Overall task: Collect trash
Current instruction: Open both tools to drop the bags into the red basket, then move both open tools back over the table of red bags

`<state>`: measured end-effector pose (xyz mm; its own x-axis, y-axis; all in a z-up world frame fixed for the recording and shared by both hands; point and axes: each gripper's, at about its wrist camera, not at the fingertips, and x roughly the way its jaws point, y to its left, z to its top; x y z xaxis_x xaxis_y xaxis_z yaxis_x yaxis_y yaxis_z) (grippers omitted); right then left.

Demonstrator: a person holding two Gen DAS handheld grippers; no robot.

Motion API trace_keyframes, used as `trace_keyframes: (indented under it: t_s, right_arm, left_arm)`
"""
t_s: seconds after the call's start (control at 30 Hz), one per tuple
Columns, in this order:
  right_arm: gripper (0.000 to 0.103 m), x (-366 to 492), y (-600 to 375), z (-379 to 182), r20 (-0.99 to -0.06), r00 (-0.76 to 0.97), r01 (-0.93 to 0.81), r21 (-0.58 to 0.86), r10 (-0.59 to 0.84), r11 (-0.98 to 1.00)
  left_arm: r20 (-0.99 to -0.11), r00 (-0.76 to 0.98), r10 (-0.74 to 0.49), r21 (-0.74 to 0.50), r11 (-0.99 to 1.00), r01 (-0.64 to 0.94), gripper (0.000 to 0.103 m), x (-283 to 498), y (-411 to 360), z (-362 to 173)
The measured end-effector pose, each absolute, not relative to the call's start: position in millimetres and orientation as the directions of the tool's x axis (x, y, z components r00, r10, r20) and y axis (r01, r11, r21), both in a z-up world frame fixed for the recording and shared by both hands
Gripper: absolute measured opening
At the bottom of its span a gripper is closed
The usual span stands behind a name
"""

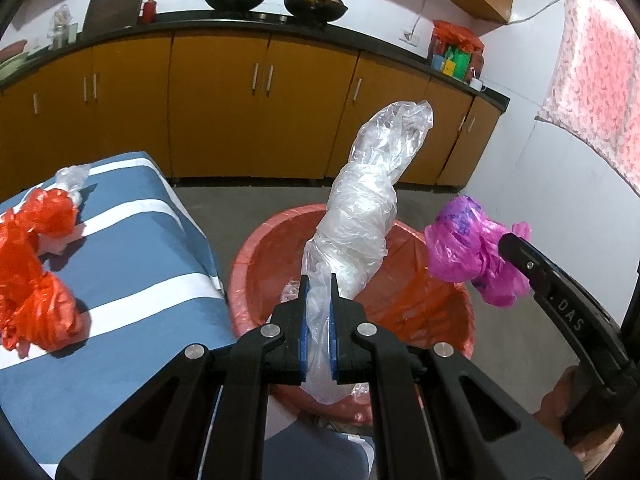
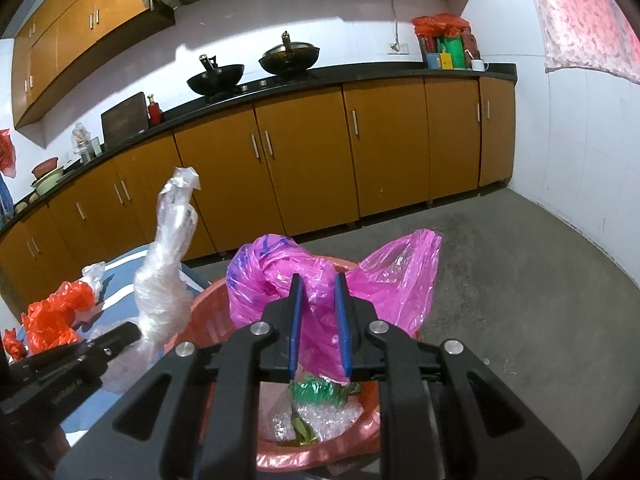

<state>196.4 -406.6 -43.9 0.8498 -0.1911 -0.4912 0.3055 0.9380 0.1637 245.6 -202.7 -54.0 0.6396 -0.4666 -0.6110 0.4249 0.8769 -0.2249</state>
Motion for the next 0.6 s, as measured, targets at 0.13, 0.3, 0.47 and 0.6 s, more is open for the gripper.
trace_keyframes:
  t_s: [0.13,0.3,0.47,0.6]
  right_arm:
    - [0.022,202,-410,-46,-0.484,0.856,0.301,0.188,-0.179,0.935]
    - [0.035,200,-416,-50,-0.481,0.861,0.296,0.204,-0.168,0.933]
    - [0.035,195,-419,-53,-0.494,0.851,0.312,0.205,-0.177,0.928]
    - [0.036,193,-416,-50,-0.494,0.850,0.314,0.199,-0.181,0.928]
  left_arm:
    - [-0.630,0.623,-0.463,-0.237,0.879,0.414,0.012,254,-206,-61]
    - [-0.638,0.618,-0.459,-0.266,0.885,0.382,0.033,259,-193,-68]
    - [-0.627,0.648,-0.432,-0.245,0.899,0.362,0.033,254,-177,-65]
    - [-0.611,0.677,-0.409,-0.229,0.911,0.344,0.033,247,-161,-60]
